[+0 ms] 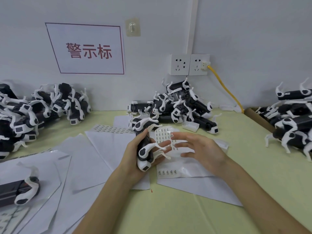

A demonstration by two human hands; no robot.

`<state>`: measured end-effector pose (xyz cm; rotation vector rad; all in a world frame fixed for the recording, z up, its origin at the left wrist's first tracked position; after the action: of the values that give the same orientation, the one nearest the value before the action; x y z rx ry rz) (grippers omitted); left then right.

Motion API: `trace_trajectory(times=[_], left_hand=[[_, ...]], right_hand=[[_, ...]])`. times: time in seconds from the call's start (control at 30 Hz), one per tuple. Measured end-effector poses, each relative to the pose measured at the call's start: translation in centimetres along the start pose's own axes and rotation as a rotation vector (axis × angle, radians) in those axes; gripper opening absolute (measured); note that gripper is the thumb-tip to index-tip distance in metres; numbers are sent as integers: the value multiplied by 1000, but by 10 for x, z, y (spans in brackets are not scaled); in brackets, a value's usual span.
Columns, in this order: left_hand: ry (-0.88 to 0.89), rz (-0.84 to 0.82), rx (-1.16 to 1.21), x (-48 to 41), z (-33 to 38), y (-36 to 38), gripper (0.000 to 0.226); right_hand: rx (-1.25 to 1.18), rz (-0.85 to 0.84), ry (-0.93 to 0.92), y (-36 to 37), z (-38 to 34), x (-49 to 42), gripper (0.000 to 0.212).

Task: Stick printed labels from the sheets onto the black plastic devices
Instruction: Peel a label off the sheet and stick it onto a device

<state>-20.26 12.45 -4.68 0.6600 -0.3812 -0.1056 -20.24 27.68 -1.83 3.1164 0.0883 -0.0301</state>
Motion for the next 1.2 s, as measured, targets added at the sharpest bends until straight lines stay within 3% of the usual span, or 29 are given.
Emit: trace_trajectory(times=[0.57, 0.7, 0.77, 0.87, 0.93, 1.2], left_hand=[[-5, -28, 79, 5, 4, 6, 37], [37, -22, 36, 5, 9, 7, 38], [59, -34, -11, 5, 8, 9, 35], [91, -87, -22, 8, 6, 16, 31], [94, -112, -43, 10, 5, 20, 31], [130, -122, -131, 14, 7, 27, 34]], right_hand=[[251, 143, -95, 1, 6, -3, 32], [612, 446, -311, -24, -6, -2, 23], [571, 530, -487, -29, -26, 7, 20], [551, 478, -740, -20, -51, 19, 18], [603, 419, -807, -9, -56, 22, 15], [694, 388, -778, -6, -51, 20, 17]])
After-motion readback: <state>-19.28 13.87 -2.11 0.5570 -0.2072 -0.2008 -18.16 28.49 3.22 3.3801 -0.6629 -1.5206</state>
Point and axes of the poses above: each hand's wrist, its own x-axis away from the middle knuckle, its own y-axis out of the palm, z = x × y, the point moved 10 cm from there along -x, towards the middle knuckle, and after that the axes turned 15 degrees about z, right-handed, at the moved point
